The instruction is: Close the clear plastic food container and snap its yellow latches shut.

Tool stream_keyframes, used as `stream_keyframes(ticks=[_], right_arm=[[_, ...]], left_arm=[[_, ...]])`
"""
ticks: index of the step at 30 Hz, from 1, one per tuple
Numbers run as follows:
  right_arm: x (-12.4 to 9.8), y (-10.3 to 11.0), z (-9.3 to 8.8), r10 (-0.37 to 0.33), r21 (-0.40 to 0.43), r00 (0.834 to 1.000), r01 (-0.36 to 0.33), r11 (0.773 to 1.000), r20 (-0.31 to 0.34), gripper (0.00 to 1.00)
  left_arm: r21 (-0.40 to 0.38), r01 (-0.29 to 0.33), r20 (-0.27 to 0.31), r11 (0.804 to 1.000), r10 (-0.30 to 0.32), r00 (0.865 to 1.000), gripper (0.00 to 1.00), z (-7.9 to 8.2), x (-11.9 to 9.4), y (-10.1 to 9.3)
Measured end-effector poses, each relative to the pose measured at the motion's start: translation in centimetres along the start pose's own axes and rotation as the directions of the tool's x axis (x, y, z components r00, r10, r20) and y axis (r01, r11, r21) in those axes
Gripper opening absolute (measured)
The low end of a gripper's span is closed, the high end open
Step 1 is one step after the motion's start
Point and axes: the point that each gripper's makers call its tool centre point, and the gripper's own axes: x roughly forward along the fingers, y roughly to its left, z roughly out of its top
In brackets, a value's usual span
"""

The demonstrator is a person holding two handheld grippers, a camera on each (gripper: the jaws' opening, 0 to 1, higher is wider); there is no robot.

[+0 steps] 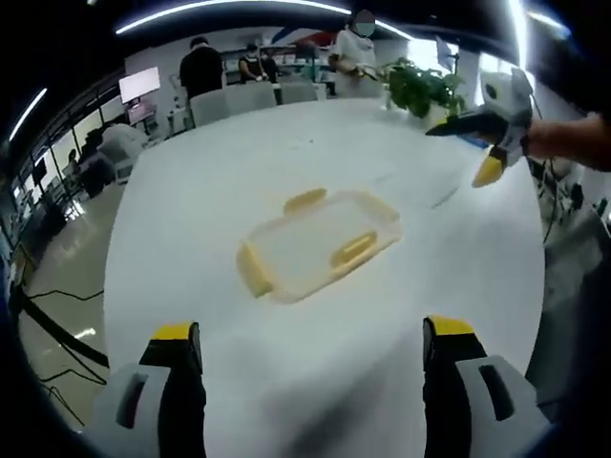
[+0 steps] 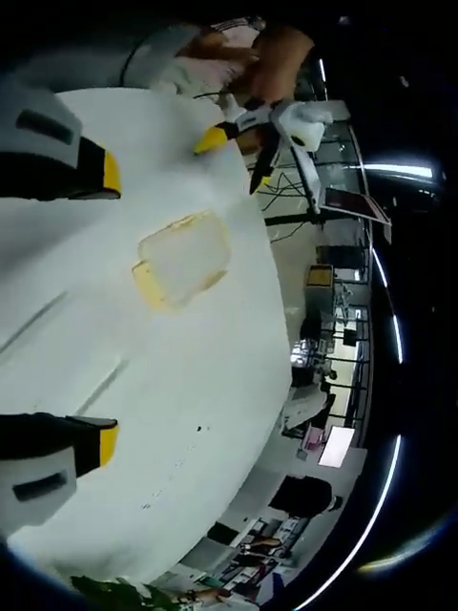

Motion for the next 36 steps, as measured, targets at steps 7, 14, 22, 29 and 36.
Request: stream_keyframes(ticks=[7,14,22,29,36], right_arm=[[0.8,0.0,-0.3,0.024,-0.028,1.0,-0.024,0.999,-0.014,0.94],[1.5,-0.4,-0.5,0.044,-0.057,0.999,-0.046,0.997,-0.032,0.94],[2.9,-0.5,0.0,0.078,-0.078,0.997,-0.08,0.994,-0.026,0.94],[4.2,-0.5,0.1,0.108,-0.118,0.994,-0.111,0.987,-0.036,0.92],[5.3,-0.3,0.4,0.139,-0.164,0.989,-0.146,0.976,-0.053,0.92]], left_arm=[[0.016,0.021,-0.011,1.0,-0.021,1.0,0.95,0.0,1.3,0.5],[0.064,0.033,-0.032,0.997,-0.031,0.999,0.95,0.1,2.3,1.3],[0.089,0.04,-0.03,0.995,-0.038,0.999,0.93,0.5,3.1,2.0],[0.145,0.066,-0.055,0.987,-0.058,0.997,0.93,0.3,4.2,2.3],[0.215,0.089,-0.065,0.973,-0.076,0.995,0.94,0.8,5.0,3.2]])
